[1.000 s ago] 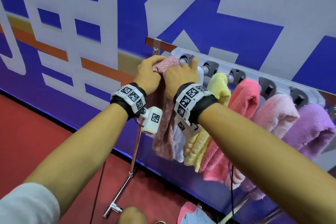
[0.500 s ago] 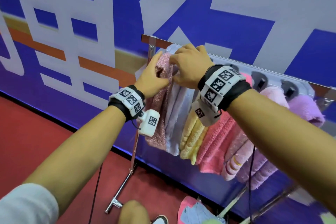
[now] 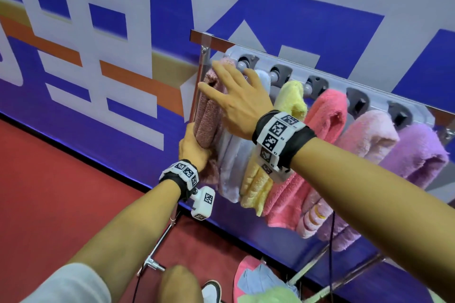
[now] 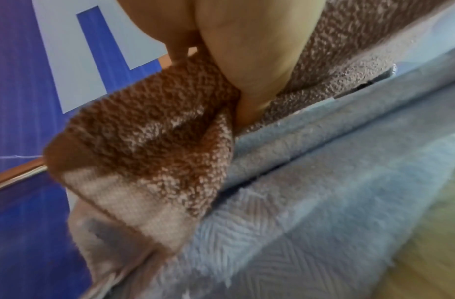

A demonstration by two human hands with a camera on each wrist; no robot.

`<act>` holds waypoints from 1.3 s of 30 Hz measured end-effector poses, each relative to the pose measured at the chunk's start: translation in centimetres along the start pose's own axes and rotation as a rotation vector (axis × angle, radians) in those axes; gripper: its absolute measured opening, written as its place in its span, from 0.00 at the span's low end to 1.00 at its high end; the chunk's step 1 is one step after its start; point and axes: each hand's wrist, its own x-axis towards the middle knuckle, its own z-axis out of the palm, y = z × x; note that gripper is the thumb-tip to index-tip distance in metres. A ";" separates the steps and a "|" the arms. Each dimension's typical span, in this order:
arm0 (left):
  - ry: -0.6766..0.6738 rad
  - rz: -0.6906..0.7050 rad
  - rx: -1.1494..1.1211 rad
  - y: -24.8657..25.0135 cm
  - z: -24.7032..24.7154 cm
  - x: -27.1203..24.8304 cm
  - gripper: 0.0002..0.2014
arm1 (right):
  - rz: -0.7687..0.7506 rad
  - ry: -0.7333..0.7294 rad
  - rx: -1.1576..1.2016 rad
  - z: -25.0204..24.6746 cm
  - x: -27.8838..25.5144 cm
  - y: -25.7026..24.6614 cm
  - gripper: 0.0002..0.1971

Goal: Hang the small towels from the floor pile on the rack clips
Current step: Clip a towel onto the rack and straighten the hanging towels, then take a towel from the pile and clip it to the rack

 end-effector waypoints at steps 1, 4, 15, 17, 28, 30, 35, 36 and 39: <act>0.039 0.007 0.036 -0.2 -0.1 0.3 0.25 | -0.008 -0.009 -0.020 0.4 -0.1 0.0 0.39; 0.137 0.056 0.190 -1.1 -0.7 1.3 0.20 | 0.004 -0.041 -0.052 1.0 -0.2 0.0 0.42; -0.196 0.024 0.638 -2.5 -0.9 -1.1 0.66 | -0.036 0.011 0.052 -0.5 -1.5 0.1 0.38; -0.161 0.036 0.645 -1.8 -1.5 -1.7 0.72 | -0.025 0.013 0.073 -1.2 -2.1 0.7 0.40; -0.015 0.299 0.396 7.6 -4.0 -6.3 0.59 | 0.083 -0.011 0.080 -5.0 -7.9 2.6 0.34; 0.014 0.373 0.357 10.5 -3.9 -7.3 0.55 | 0.128 -0.058 0.052 -5.8 -9.3 2.9 0.35; -0.014 0.526 0.421 15.7 -2.2 -10.7 0.49 | 0.287 -0.100 0.024 -7.2 -13.9 4.7 0.37; -0.025 0.543 0.444 16.4 -1.7 -11.6 0.48 | 0.313 -0.105 0.021 -7.5 -15.0 5.3 0.38; -0.083 0.553 0.480 17.7 0.0 -14.1 0.47 | 0.350 -0.177 0.002 -8.3 -18.5 7.2 0.43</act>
